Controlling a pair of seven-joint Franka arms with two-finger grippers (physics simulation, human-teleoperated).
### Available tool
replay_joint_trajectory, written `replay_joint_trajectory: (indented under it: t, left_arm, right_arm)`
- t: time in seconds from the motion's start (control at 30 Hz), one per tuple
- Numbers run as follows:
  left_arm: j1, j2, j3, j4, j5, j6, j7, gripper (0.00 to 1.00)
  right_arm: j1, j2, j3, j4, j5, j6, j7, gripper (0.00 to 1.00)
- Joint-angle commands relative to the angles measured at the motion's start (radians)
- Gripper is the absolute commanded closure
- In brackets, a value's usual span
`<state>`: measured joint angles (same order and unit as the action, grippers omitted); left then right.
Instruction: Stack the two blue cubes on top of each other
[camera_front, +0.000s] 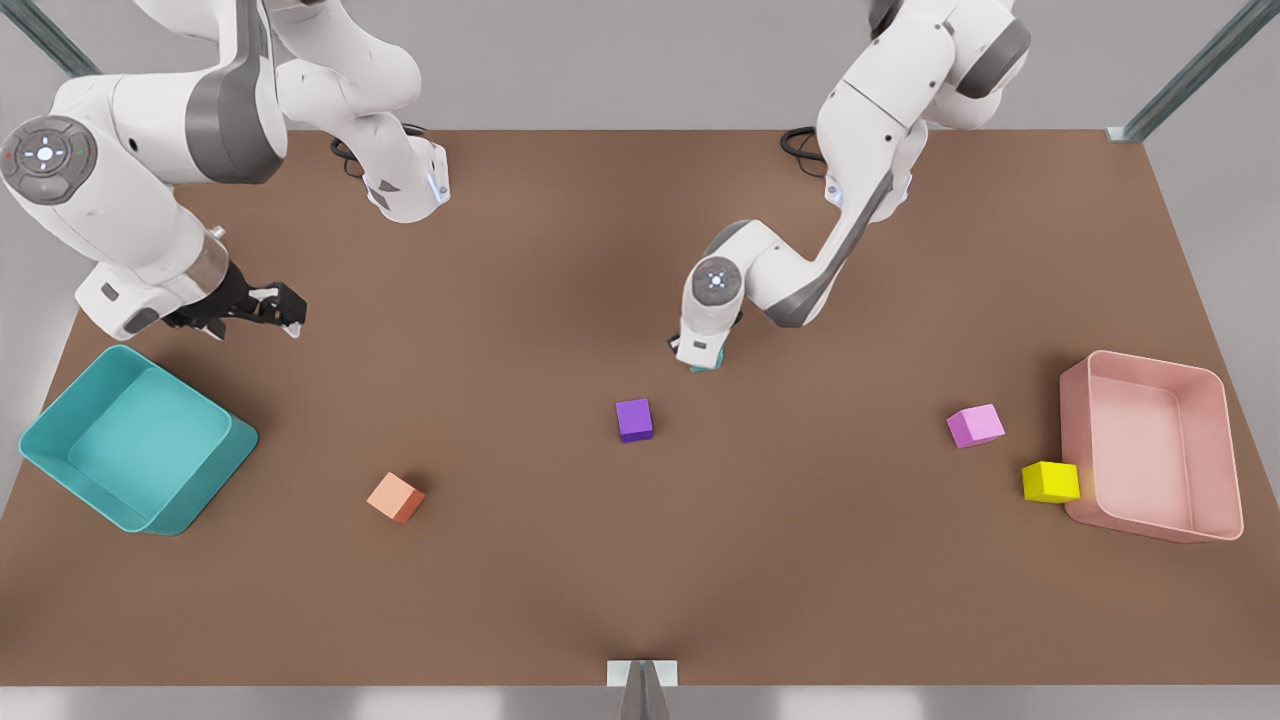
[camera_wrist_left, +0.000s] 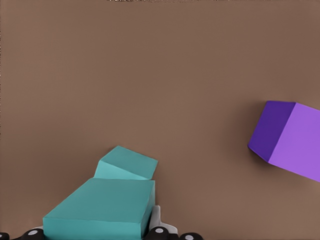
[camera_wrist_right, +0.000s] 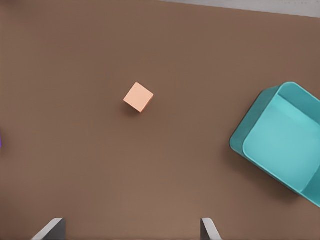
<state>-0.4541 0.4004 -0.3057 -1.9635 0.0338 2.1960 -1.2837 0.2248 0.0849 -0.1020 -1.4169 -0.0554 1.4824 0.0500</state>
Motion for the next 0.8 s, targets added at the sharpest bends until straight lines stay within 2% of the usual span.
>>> replay_joint_trajectory:
  t: [0.0,0.33,0.5,0.53,0.57,0.63,0.67,0.7,0.77]
  left_arm:
    - [0.017,-0.002,-0.018,-0.006,0.003,0.004,-0.083,0.41]
    - [0.035,0.000,-0.021,-0.024,0.003,0.004,-0.086,0.40]
    - [0.037,-0.002,-0.027,-0.038,0.003,0.005,-0.089,0.39]
    - [0.038,-0.002,-0.027,-0.038,0.003,0.005,-0.089,0.34]
    - [0.038,0.000,-0.027,-0.038,0.003,0.005,-0.089,0.22]
    - [0.041,0.002,-0.027,-0.040,0.003,0.005,-0.088,0.22]
    - [0.041,0.002,-0.027,-0.040,0.003,0.005,-0.088,0.15]
    - [0.044,0.002,-0.027,-0.040,0.003,0.007,-0.085,0.00]
    - [0.052,0.002,-0.027,-0.040,0.005,0.007,-0.085,0.00]
  right_arm:
    - [0.002,-0.002,-0.001,-0.007,0.000,0.021,-0.050,0.00]
    - [0.011,0.010,0.007,-0.014,0.002,0.044,-0.045,0.00]
    - [0.090,0.081,0.007,0.032,0.009,0.050,-0.036,0.00]
    - [0.100,0.088,0.007,0.041,0.000,0.053,-0.036,0.00]
    - [0.108,0.095,0.005,0.053,0.002,0.053,-0.036,0.00]
    - [0.111,0.096,0.005,0.053,0.000,0.052,-0.036,0.00]
    - [0.131,0.128,0.005,0.076,-0.011,0.049,-0.044,0.00]
    - [0.134,0.139,0.004,0.118,-0.038,0.041,-0.053,0.00]
    - [0.133,0.142,0.004,0.119,-0.027,0.024,-0.051,0.00]
